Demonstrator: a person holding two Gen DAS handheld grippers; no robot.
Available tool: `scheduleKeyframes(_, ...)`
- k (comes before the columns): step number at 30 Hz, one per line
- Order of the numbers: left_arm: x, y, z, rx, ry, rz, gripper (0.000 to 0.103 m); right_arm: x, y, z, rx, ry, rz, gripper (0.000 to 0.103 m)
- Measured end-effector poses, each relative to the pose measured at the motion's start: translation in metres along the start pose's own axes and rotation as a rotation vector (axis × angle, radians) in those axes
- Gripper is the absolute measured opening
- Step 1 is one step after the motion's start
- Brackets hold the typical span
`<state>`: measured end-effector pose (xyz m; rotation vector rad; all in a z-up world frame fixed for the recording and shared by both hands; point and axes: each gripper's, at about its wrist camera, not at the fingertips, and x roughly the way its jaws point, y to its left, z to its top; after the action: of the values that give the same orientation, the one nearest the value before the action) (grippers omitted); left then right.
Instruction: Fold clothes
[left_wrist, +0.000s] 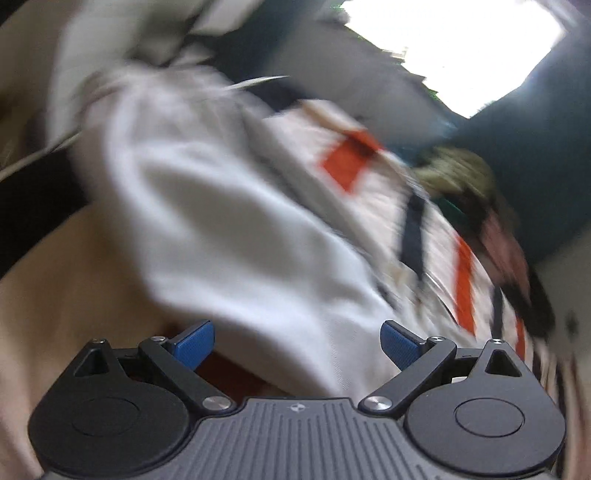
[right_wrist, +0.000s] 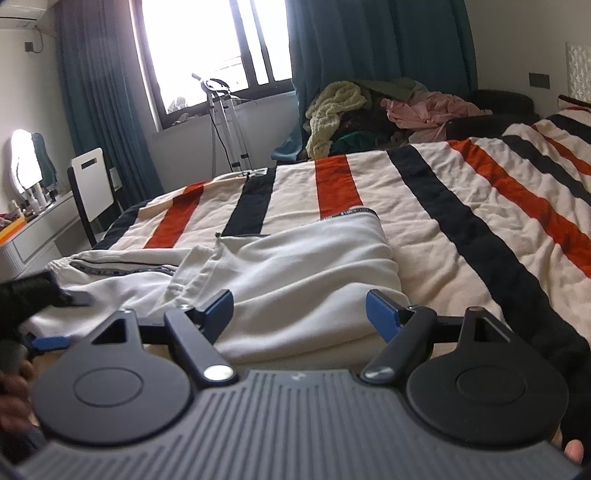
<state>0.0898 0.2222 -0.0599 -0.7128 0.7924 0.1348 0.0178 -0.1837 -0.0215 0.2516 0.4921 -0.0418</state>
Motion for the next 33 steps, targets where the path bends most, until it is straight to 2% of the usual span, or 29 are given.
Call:
scheduleKeyframes(3,0.005,0.041,0.031,-0.201,0.025,0.052,0.098,0.004,-0.003,-0.002,0.020,0.016,0.000,0.080)
scheduleKeyframes(6,0.009,0.064,0.054,-0.242,-0.022,0.104,0.098,0.008,-0.005,-0.004,0.037,0.030,0.002,0.080)
scheduleKeyframes(10,0.021,0.091,0.069,-0.341,-0.013,0.128,0.094,0.016,-0.003,-0.008,0.032,0.055,-0.003,0.080)
scheduleKeyframes(12,0.022,0.101,0.070,-0.418,-0.045,0.092,0.095,0.022,-0.001,-0.011,0.022,0.069,-0.008,0.080)
scheduleKeyframes(16,0.026,0.100,0.081,-0.415,-0.102,0.071,0.095,0.036,0.001,-0.015,0.018,0.095,-0.026,0.080)
scheduleKeyframes(18,0.027,0.100,0.086,-0.412,-0.136,0.060,0.084,0.046,0.004,-0.017,0.009,0.109,-0.027,0.080)
scheduleKeyframes(19,0.027,0.100,0.089,-0.411,-0.154,0.054,0.074,0.050,0.005,-0.017,-0.001,0.114,-0.031,0.080)
scheduleKeyframes(21,0.028,0.100,0.097,-0.387,-0.192,0.060,0.065,0.056,0.005,-0.019,-0.016,0.119,-0.059,0.080)
scheduleKeyframes(23,0.032,0.103,0.103,-0.369,-0.221,0.074,0.050,0.064,0.002,-0.022,-0.011,0.137,-0.075,0.080)
scheduleKeyframes(24,0.034,0.105,0.107,-0.360,-0.235,0.082,0.047,0.067,0.001,-0.023,-0.008,0.146,-0.079,0.080)
scheduleKeyframes(28,0.039,0.101,0.117,-0.303,-0.296,0.094,0.019,0.082,-0.001,-0.029,-0.002,0.183,-0.097,0.080)
scheduleKeyframes(29,0.039,0.098,0.119,-0.280,-0.313,0.097,0.015,0.086,-0.001,-0.030,-0.001,0.192,-0.102,0.080)
scheduleKeyframes(33,0.029,0.061,0.119,-0.131,-0.413,0.126,0.011,0.087,-0.003,-0.031,0.003,0.197,-0.109,0.080)
